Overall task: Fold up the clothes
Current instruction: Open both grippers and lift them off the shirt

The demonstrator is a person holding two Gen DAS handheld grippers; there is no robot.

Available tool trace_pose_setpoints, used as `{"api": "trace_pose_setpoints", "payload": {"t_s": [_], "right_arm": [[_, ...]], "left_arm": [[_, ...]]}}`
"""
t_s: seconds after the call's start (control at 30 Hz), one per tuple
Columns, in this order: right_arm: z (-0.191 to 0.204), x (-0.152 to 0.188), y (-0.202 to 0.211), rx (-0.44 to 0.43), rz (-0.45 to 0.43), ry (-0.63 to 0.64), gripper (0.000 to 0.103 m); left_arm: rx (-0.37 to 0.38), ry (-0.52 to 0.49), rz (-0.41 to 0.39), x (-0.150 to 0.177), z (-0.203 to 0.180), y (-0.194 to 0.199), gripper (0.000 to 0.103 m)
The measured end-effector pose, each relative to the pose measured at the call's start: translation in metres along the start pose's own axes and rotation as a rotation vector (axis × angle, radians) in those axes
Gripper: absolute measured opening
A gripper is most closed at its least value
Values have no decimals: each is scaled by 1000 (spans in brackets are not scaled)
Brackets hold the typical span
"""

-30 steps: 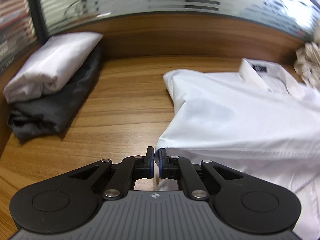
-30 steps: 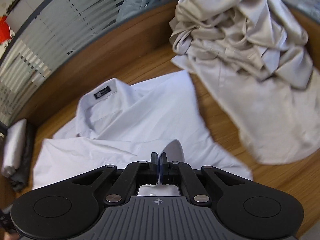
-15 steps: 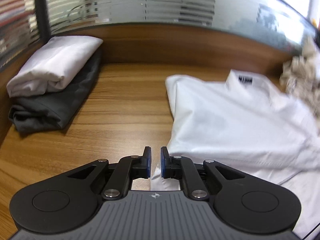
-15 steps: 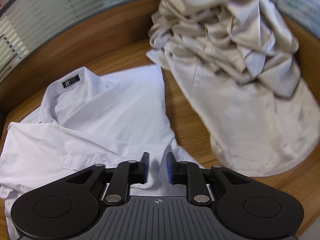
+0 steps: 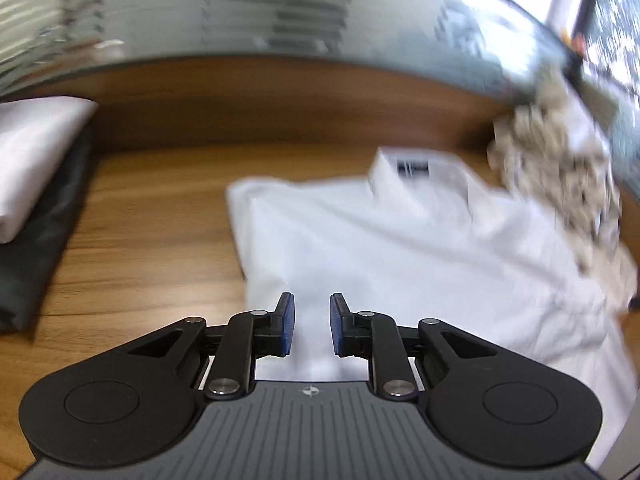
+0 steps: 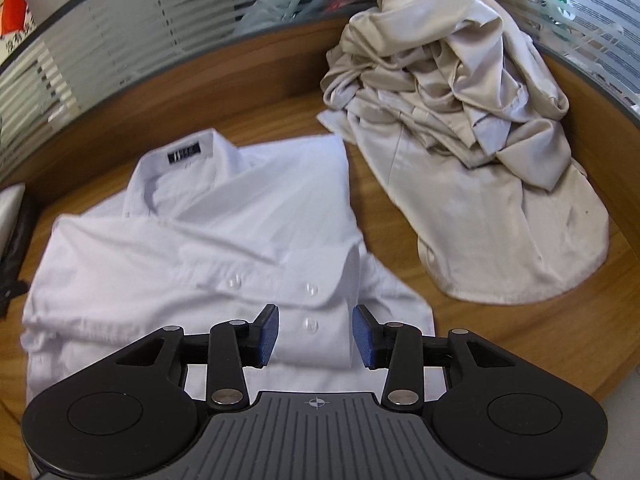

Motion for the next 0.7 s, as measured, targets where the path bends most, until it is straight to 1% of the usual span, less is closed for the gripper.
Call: {"api": "trace_pose_setpoints", "payload": {"t_s": [0.07,0.13,0.27,0.3,0.4,0.47,0.5,0.53,0.6,0.63,0.7], "right_arm": [[3,4,-1,2,11,22,43],[6,4,-3,-11,6,42,44],[2,-1,-23,-6,7,37,44],[0,-4,-29,-7,5,24,44],[-12,-12,-49,-11,1,-32,47],[-22,-14,-64,-16,16,-75,46],[-27,-14,-73,-21,31,-96,40],[-31,-12,-78,-49,41,-117,36],[-39,-8,-87,-105,60,-159,9],[-43,-9,-85,-123,49,-167,9],[-47,-8,-78,-126,34,-172,9]], "left_arm": [[-39,-32,60,12,-1,-18,21],[-56,-29,84,22,4,-30,21],[-62,14,84,23,6,-32,22],[-58,37,80,22,7,-29,24],[-59,94,51,18,10,-12,29],[-73,140,41,17,13,4,30],[-80,164,37,16,15,12,31],[-80,190,36,15,18,19,33],[-70,240,39,13,24,33,35],[-68,260,39,12,28,40,35],[-67,286,38,7,35,51,35]]}}
Point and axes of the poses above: each gripper's, at about its wrist camera, not at the fingertips, and y roughly against the way its jaws point, z to its left, x to its underside, the point moved 5 cm from there along -y, roughly the way its jaws point, and after that the axes turned 7 degrees about y, right-handed, at the moved point
